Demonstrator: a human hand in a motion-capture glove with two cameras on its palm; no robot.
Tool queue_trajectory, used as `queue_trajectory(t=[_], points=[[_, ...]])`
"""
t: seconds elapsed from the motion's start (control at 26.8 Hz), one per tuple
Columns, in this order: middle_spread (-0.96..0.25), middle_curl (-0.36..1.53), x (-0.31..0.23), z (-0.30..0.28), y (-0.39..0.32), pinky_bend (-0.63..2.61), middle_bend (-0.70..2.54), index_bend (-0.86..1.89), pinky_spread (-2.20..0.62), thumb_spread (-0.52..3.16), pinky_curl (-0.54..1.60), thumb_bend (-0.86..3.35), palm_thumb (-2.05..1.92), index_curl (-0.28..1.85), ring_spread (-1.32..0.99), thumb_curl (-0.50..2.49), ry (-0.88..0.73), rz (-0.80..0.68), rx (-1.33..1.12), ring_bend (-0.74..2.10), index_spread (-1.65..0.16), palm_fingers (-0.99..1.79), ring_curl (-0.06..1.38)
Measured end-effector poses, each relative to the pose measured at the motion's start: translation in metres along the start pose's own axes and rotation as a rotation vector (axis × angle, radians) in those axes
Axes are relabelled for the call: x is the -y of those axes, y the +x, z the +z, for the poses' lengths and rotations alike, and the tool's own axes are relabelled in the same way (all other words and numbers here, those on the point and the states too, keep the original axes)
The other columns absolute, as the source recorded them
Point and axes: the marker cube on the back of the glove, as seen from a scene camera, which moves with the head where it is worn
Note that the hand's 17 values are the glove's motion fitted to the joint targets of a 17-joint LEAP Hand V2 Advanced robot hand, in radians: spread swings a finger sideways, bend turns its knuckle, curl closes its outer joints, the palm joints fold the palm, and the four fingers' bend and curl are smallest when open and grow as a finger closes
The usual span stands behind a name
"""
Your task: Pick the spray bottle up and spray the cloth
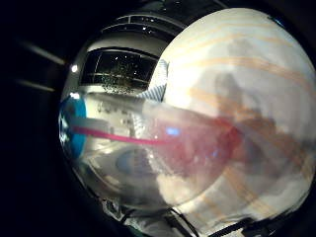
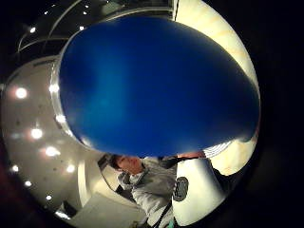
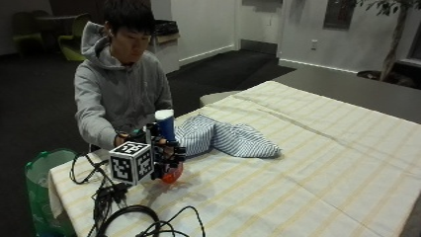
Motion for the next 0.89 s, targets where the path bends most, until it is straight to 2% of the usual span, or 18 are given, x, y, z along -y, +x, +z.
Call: queue_trajectory(t=[0.56, 0.89], points=[[-0.16, 0.33, 0.017, 0.008, -0.012, 0.41, 0.27, 0.19, 0.2, 0.76, 0.32, -0.02, 0.72, 0.14, -0.1, 0.35, -0.162, -0.029, -0.034, 0.31, -0.42, 0.2, 0.26], [-0.16, 0.35, 0.028, 0.017, -0.02, 0.32, 0.32, 0.23, 0.06, 0.72, 0.3, 0.0, 0.87, 0.23, -0.17, 0.38, -0.155, -0.023, -0.086, 0.45, -0.37, 0.91, 0.29]])
